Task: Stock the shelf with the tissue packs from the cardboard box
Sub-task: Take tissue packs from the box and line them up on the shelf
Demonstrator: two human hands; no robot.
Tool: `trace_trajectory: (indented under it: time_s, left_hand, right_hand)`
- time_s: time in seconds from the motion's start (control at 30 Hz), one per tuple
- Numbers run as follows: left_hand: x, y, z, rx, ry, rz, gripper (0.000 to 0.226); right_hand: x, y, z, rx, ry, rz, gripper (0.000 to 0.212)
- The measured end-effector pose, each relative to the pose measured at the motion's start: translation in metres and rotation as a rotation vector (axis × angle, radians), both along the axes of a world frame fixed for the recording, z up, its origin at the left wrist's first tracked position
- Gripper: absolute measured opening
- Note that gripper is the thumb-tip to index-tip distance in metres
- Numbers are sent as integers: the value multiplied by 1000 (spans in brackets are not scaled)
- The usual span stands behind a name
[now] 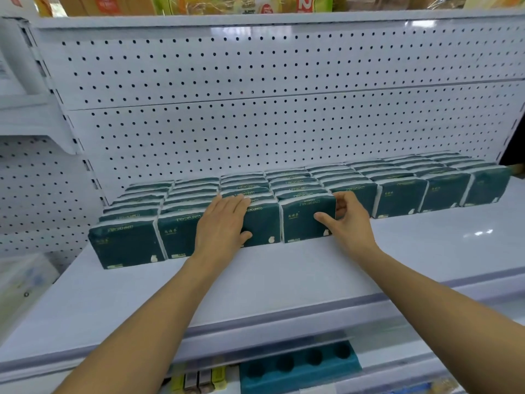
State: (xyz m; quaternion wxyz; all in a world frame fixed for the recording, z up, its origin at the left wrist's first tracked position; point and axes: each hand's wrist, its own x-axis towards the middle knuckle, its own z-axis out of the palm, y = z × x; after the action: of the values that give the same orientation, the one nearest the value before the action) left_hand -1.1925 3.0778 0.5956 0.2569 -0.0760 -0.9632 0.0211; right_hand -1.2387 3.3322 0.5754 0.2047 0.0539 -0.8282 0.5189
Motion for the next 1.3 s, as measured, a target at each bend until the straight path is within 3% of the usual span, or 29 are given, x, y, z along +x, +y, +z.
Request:
trace_trajectory:
  time_s: [0.23,0.37,0.47,0.57,0.67,0.8,1.3]
  left_hand:
    - [3,1,-1,0,24,3,68]
    - [9,5,7,-38,-6,32,79]
    - [26,9,15,-31,48,66,87]
    - [58,11,15,26,143,51,86]
    - [103,17,3,89,250,2,81]
    - [172,26,-21,156,262,13,75]
    - [367,-18,-147,158,-54,274,83]
  right_hand:
    - [2,-3,3,67,-29,-24,41]
    - [10,0,11,269,-60,-97,48]
    - [25,4,19,452,125,-195,60]
    - [55,8,26,536,323,-170,59]
    - [96,9,21,537,477,-121,56]
    - [158,12,-1,509,584,-51,50]
    - [317,-67,-121,804,403,427,64]
